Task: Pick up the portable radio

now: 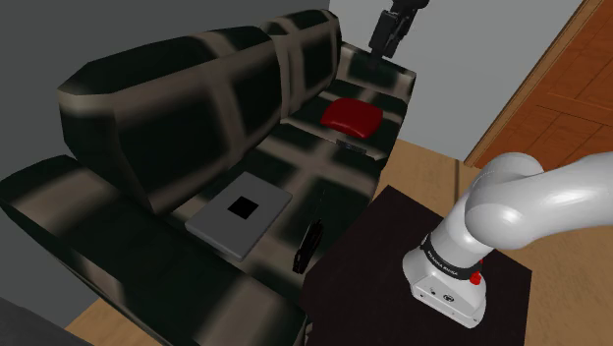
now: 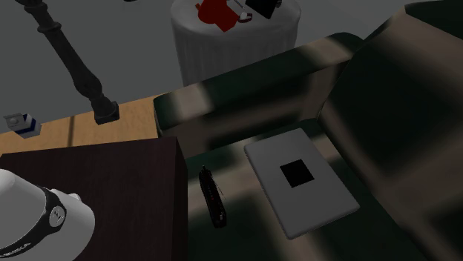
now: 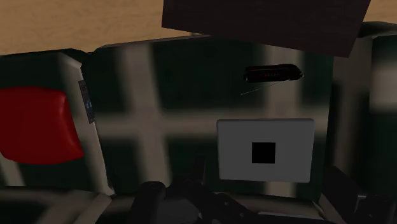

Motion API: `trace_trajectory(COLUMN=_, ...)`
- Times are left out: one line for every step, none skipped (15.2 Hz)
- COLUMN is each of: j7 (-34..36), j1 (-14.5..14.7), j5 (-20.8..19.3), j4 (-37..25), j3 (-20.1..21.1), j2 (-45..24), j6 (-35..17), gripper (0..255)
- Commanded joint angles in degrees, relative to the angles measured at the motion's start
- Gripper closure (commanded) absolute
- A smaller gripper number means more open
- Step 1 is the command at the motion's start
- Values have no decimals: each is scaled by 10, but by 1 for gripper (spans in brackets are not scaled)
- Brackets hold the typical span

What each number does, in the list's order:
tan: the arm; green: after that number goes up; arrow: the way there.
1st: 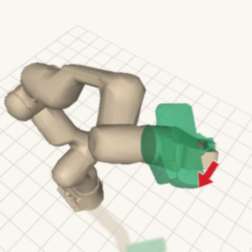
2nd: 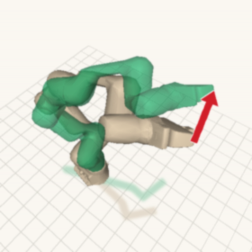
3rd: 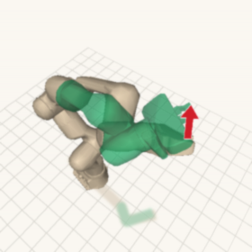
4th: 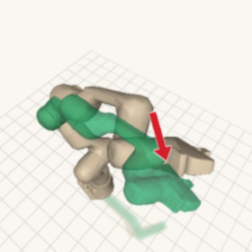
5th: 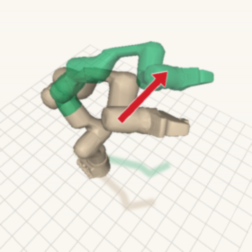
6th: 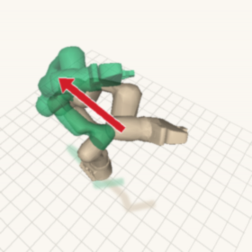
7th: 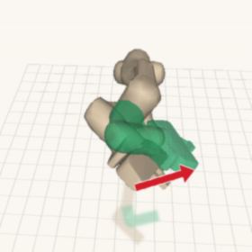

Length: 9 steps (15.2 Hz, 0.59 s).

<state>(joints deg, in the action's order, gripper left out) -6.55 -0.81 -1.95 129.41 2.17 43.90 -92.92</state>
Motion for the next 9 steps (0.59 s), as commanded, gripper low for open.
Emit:
trace_trajectory(j7=0, j1=0, j5=0, j4=0, j3=0, j2=0, j6=0, gripper=0)
trace_trajectory(j7=21, j1=-5, j5=3, j4=23, j3=7, j2=8, j6=-14, gripper=0)
trace_trajectory(j7=43, j1=-10, j5=6, j4=46, j3=15, j2=14, j6=-29, gripper=0)
trace_trajectory(j7=64, j1=-14, j5=10, j4=68, j3=23, j2=21, j6=-43, gripper=0)
trace_trajectory(j7=86, j1=-19, j5=14, j4=89, j3=31, j2=26, j6=-57, gripper=0)
trace_trajectory(j7=107, j1=-24, j5=18, j4=110, j3=39, j2=31, j6=-72, gripper=0)
trace_trajectory(j7=129, j1=-28, j5=22, j4=130, j3=48, j2=34, j6=-86, gripper=0)
trace_trajectory(j7=150, j1=-32, j5=27, j4=149, j3=57, j2=37, j6=-101, gripper=0)
trace_trajectory(j7=172, j1=-35, j5=32, j4=167, j3=66, j2=39, j6=-116, gripper=0)
